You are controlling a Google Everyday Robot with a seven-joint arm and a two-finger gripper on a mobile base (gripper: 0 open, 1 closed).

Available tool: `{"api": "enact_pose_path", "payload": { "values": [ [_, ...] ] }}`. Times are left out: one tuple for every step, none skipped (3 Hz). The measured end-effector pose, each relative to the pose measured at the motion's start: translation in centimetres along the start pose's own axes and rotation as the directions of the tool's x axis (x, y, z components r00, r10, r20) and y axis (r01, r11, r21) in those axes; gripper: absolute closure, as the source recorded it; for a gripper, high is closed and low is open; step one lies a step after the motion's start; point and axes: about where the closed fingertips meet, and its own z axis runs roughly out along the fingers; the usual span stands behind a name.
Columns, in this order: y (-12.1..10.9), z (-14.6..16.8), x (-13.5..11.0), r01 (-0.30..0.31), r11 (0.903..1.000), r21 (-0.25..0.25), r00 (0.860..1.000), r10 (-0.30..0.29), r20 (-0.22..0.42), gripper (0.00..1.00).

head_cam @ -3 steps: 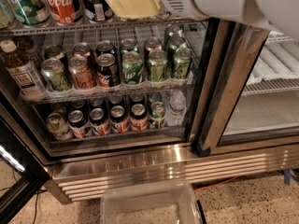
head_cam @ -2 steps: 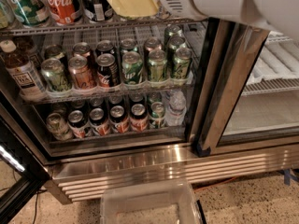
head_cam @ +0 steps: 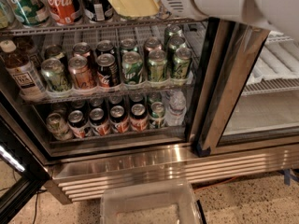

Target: Pick redbull can from top shelf of fridge

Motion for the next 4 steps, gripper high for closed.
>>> {"api": "enact_pose_path", "payload": {
  "values": [
    [0.00,0.00,0.00,0.000,1.0000,0.000,1.000,0.000,0.000,0.25],
    [-0.51,-0.31,0.83,-0.015,0.9984,0.055,1.000,0.015,-0.004,0.41],
    [-0.64,-0.38,0.87,-0.019,0.9980,0.060,1.000,0.019,-0.004,0.36],
    [-0.64,-0.38,0.87,-0.019,0.9980,0.060,1.000,0.019,-0.004,0.13]
  ]
}}
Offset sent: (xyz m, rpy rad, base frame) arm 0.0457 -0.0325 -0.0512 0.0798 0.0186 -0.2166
